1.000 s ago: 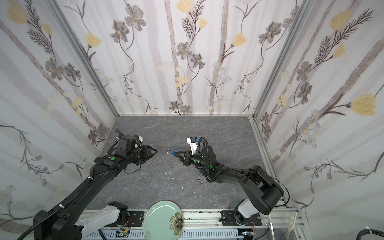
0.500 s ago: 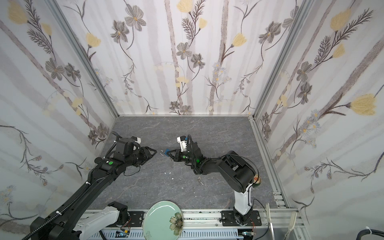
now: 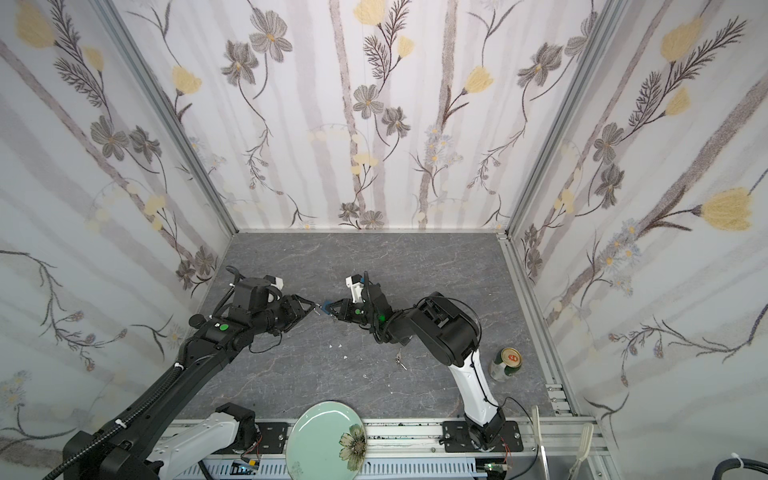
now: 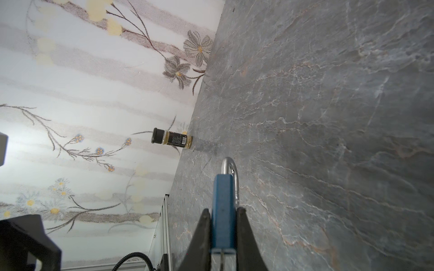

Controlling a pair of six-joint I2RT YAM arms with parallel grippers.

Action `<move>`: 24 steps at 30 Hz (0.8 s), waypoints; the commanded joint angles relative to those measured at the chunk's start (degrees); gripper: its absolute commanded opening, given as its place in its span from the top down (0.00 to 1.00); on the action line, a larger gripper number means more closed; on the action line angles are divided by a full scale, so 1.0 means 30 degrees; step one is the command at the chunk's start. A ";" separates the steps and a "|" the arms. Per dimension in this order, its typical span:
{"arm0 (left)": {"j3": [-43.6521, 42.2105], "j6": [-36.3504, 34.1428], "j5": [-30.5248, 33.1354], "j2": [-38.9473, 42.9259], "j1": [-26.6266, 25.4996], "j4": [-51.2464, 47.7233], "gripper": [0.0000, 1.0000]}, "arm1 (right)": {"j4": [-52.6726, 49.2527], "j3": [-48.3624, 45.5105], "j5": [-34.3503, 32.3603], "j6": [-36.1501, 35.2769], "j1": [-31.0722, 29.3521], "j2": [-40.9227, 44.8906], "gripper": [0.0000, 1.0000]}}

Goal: Unlock with the key
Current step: 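Lower the open blue padlock onto the table with the right gripper and release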

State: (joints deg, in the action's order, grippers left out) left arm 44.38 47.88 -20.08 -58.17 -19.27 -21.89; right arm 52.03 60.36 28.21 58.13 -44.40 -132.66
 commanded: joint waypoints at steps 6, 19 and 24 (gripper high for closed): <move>-0.0196 0.0403 -0.0255 -0.0202 0.0032 0.1076 0.49 | 0.0958 0.0533 0.0324 0.0663 0.0086 -0.0891 0.96; -0.0152 0.0650 -0.0284 -0.0256 0.0021 0.1228 0.48 | -0.0023 0.0965 0.0325 0.0550 0.0357 -0.1307 0.81; -0.0159 0.0740 -0.0350 -0.0241 0.0033 0.1269 0.48 | -0.0501 0.0971 0.0207 0.0407 0.0485 -0.1280 0.77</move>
State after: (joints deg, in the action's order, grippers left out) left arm 43.94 49.71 -20.95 -58.87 -19.29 -19.86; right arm 50.13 62.70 28.53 59.68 -43.07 -136.20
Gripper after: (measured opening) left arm 0.520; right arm 0.229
